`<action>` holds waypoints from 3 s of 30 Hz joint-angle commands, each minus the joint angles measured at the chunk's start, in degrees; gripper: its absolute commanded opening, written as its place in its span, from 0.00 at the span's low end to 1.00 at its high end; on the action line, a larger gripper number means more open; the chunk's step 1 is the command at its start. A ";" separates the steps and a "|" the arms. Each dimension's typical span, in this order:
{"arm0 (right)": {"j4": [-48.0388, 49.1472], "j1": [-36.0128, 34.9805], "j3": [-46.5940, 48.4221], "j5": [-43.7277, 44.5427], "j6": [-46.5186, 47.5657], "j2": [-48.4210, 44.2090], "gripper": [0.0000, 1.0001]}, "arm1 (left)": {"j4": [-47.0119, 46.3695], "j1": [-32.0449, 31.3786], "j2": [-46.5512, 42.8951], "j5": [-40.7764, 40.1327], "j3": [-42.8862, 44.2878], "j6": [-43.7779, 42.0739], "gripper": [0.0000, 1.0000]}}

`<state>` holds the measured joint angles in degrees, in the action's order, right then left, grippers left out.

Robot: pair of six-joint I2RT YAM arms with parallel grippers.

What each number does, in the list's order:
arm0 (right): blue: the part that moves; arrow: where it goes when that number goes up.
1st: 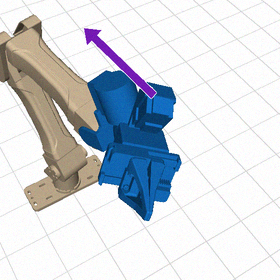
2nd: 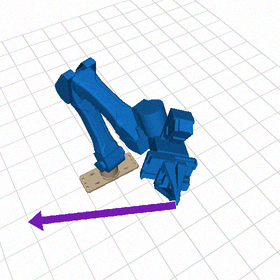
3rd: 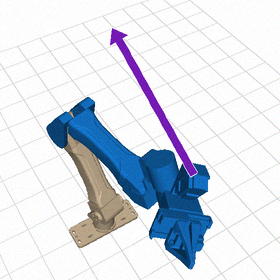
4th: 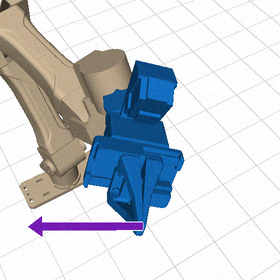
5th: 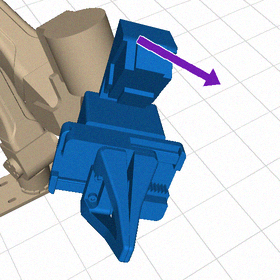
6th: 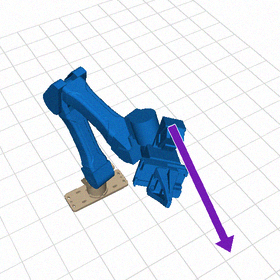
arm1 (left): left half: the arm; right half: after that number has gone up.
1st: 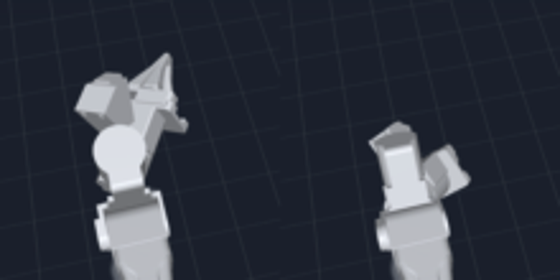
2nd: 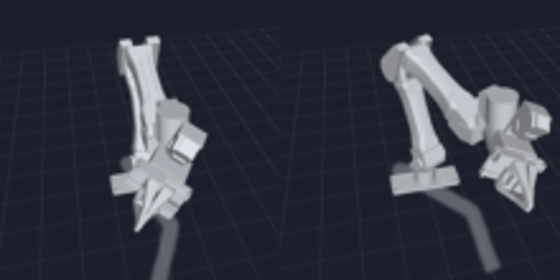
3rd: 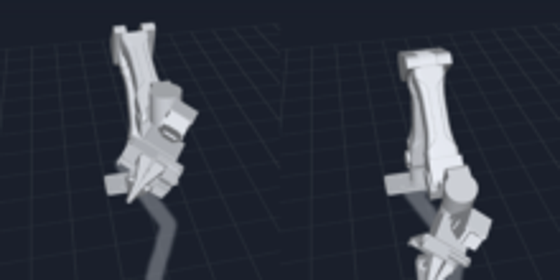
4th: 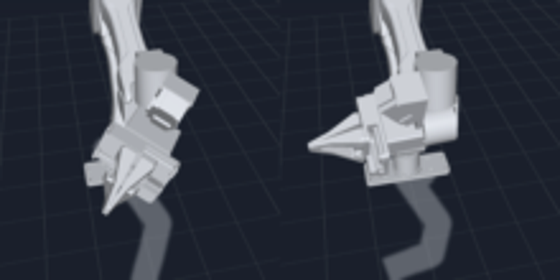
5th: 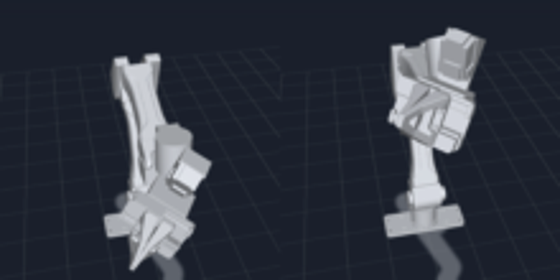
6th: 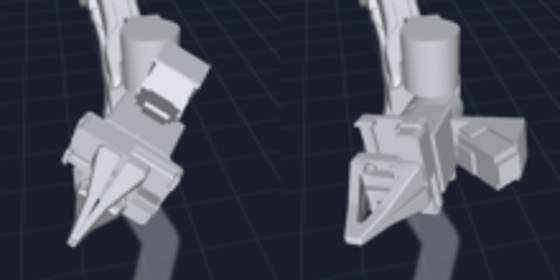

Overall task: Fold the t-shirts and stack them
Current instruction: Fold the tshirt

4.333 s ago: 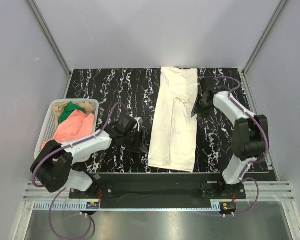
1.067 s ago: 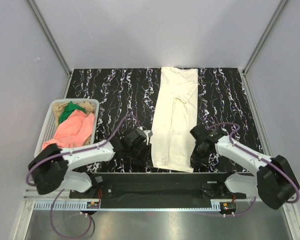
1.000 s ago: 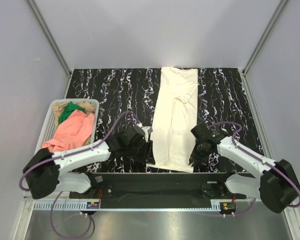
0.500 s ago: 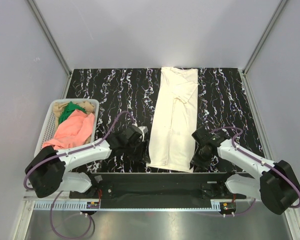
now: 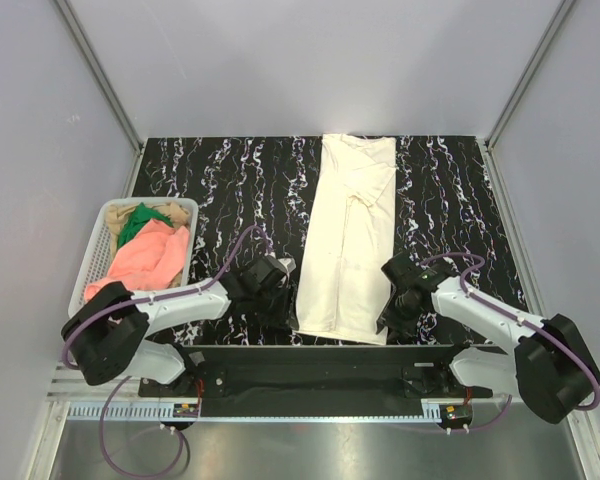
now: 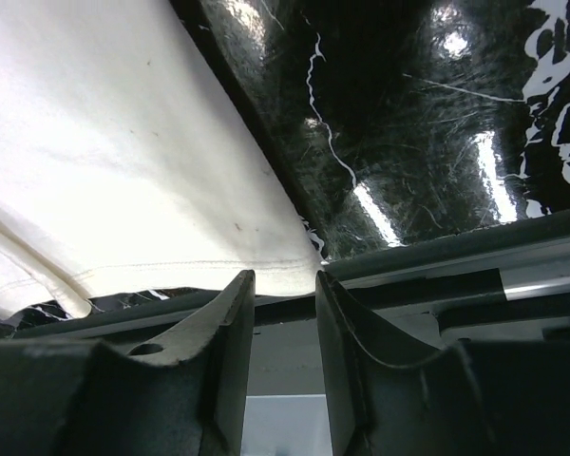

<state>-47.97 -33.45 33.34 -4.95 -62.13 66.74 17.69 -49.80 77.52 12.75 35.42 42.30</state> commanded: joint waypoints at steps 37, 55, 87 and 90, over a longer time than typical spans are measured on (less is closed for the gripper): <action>-2.13 -5.13 2.25 4.69 -4.06 5.24 0.27 | -4.95 0.14 0.53 1.13 -0.18 0.06 0.00; -3.80 -5.31 7.34 7.50 1.73 1.11 0.00 | -3.20 1.37 3.16 5.26 4.82 1.55 0.00; 9.65 22.37 51.99 15.59 41.39 41.10 0.00 | 9.20 23.43 48.25 11.42 72.23 -4.69 0.00; 9.73 24.13 54.63 14.09 41.12 42.59 0.00 | 9.20 24.75 50.71 11.24 75.48 -3.81 0.00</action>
<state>-39.46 -11.31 84.40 8.01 -22.22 108.14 27.49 -26.17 126.72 22.96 105.38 38.41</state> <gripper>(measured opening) 0.011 0.034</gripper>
